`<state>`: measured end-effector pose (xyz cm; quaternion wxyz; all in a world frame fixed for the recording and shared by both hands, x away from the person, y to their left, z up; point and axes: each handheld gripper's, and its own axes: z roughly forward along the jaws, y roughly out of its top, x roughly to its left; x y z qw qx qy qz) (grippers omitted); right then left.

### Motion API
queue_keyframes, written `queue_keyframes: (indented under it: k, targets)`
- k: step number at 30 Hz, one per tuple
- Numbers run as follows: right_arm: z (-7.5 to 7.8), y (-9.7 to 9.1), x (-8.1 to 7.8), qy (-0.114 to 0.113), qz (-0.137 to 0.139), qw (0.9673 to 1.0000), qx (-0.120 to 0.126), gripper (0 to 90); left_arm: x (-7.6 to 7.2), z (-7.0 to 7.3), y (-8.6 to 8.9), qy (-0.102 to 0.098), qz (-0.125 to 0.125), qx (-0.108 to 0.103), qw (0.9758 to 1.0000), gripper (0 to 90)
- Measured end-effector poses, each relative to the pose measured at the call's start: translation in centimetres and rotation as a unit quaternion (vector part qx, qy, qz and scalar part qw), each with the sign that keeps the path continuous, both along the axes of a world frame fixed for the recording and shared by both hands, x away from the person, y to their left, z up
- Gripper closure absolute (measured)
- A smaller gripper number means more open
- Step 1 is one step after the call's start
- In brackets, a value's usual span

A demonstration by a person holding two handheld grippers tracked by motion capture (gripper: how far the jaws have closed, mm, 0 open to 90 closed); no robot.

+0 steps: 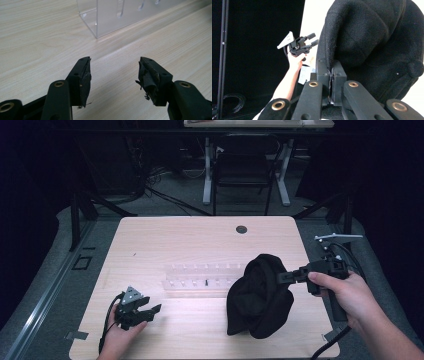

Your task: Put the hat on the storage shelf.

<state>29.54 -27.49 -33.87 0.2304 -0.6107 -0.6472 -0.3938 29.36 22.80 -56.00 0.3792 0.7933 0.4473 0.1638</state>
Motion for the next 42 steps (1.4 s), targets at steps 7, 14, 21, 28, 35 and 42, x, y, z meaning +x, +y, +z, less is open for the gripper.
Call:
queue_keyframes:
  k: [7, 14, 21, 28, 35, 42]
  targets:
    - [1.2, 0.3, 0.1, -0.02, 0.007, 0.9997, 0.009, 88.0, 0.0, 0.0, 0.0, 0.0, 0.0, 0.0, 1.0, 43.4]
    - [2.4, 0.7, 0.4, -0.037, 0.01, 0.999, 0.02, 88.0, 0.0, 0.0, 0.0, 0.0, -0.001, 0.0, 1.0, 43.1]
    - [3.2, 1.1, 1.1, -0.057, 0.011, 0.998, 0.026, 88.0, 0.0, 0.0, 0.0, -0.001, -0.001, 0.0, 1.0, 42.6]
    - [3.8, 1.7, 1.9, -0.078, 0.008, 0.9966, 0.025, 87.9, 0.1, 0.0, 0.0, -0.002, -0.001, 0.0, 1.0, 41.2]
    - [4.3, 1.9, 3.2, -0.096, -0.005, 0.9952, 0.02, 88.0, 0.1, 0.0, 0.0, -0.003, 0.0, -0.002, 1.0, 39.9]
    - [4.5, 2.4, 4.6, -0.111, -0.016, 0.9936, 0.006, 88.0, 0.1, 0.0, 0.1, -0.004, 0.002, -0.003, 1.0, 39.9]
